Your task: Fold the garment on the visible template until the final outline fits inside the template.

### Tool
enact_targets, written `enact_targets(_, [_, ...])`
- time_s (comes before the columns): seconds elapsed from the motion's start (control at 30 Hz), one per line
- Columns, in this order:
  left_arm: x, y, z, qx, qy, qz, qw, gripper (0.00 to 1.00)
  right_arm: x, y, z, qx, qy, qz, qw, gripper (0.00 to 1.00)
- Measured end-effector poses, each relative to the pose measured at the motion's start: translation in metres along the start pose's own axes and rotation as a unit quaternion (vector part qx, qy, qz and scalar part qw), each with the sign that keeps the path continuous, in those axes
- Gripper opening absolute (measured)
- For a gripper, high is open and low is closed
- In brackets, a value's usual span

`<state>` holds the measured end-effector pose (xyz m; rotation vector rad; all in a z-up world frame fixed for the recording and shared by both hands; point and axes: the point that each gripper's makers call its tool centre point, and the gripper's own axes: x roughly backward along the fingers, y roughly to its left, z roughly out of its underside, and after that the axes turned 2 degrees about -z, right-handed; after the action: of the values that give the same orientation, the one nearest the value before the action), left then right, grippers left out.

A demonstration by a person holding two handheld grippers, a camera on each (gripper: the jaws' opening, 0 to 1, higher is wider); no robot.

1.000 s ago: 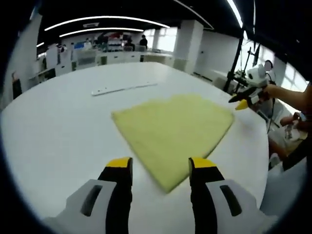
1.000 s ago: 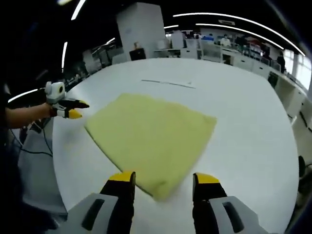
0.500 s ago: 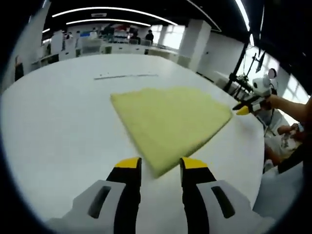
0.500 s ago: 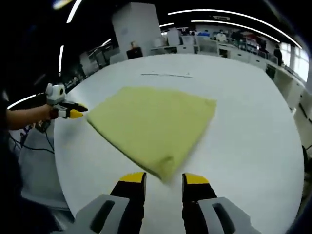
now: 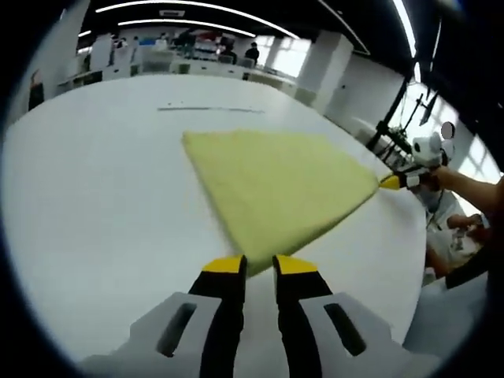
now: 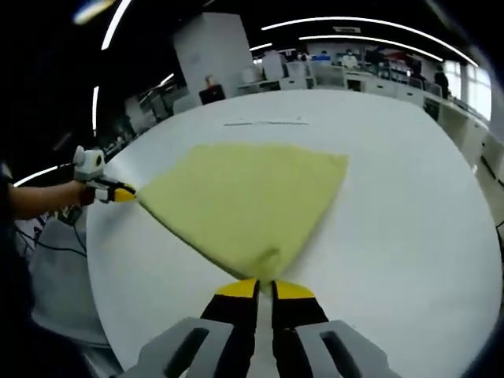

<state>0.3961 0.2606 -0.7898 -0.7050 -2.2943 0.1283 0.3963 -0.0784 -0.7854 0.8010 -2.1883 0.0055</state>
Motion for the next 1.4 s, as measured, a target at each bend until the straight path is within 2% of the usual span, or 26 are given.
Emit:
enact_targets(0.3, [-0.002, 0.002, 0.002, 0.020, -0.002, -0.002, 0.9998, 0.02, 0.000, -0.002, 0.000, -0.001, -0.002, 0.000, 1.0000, 0.00])
enact_targets(0.77, [0.000, 0.003, 0.000, 0.025, -0.006, 0.001, 0.9997, 0.00, 0.010, -0.010, 0.001, 0.026, 0.006, 0.006, 0.9996, 0.00])
enact_targets(1.03, [0.001, -0.001, 0.006, 0.020, 0.002, 0.004, 0.9998, 0.00, 0.012, -0.009, 0.011, 0.040, 0.025, 0.007, 0.9989, 0.00])
enact_targets(1.4, [0.008, -0.015, 0.018, -0.001, 0.013, 0.009, 0.9999, 0.00, 0.022, -0.006, 0.025, 0.035, 0.029, 0.006, 0.9990, 0.00])
